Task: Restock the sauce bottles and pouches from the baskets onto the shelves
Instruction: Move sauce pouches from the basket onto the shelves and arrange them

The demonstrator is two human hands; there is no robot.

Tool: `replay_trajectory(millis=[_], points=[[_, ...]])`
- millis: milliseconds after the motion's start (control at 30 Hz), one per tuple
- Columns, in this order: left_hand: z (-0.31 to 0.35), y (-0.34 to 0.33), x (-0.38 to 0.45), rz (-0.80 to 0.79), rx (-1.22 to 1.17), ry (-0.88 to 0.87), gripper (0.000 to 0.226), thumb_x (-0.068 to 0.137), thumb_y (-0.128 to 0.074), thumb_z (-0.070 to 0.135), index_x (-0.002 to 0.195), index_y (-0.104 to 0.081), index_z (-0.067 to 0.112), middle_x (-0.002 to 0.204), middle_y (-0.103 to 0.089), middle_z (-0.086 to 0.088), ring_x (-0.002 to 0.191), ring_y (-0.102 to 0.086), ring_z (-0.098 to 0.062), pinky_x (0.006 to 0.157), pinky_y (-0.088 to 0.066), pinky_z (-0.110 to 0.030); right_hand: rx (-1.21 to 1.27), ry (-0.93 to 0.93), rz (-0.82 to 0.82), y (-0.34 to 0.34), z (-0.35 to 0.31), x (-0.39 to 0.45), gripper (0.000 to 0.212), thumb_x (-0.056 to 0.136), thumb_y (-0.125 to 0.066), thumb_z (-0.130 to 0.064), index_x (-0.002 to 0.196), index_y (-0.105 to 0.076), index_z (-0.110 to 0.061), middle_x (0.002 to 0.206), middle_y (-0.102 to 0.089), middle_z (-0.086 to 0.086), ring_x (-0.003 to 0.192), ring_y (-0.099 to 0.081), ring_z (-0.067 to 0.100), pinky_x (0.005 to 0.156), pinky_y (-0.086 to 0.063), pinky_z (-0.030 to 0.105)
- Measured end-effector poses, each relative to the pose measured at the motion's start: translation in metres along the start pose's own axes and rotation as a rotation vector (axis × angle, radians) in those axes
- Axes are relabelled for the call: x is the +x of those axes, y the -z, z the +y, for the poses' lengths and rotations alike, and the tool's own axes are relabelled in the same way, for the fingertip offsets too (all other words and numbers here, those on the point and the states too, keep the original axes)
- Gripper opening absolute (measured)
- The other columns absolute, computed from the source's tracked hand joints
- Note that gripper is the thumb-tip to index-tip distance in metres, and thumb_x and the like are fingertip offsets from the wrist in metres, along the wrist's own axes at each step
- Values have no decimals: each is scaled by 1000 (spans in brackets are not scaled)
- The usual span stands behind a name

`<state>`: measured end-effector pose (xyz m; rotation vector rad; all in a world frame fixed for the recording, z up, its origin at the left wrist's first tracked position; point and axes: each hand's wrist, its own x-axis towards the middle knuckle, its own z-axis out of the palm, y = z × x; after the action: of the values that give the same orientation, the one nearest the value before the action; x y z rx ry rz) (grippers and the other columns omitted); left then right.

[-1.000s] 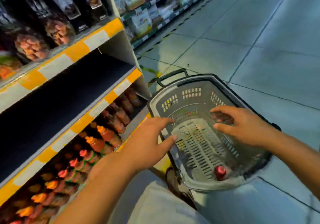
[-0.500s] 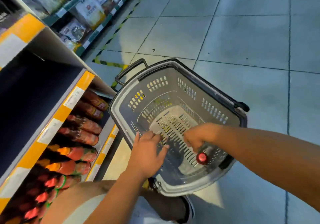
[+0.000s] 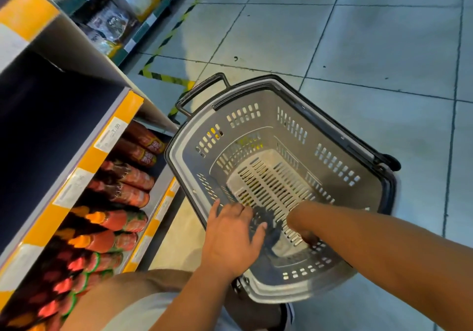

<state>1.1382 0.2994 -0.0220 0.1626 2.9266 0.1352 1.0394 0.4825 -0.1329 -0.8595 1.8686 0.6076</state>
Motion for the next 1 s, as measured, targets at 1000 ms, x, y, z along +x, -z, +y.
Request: replay_trajectory(millis=[1000], points=[[-10,83,-36,316,-693,60,49,91,-66,32,137,-50,34,131,-48,16,128,-45,-4,106,-40,-28,850,251,1075,116,-2,-200,10,85,-70,-29,76,-63,-29,66,-61,-7,57,-52,4,57,-46,31]])
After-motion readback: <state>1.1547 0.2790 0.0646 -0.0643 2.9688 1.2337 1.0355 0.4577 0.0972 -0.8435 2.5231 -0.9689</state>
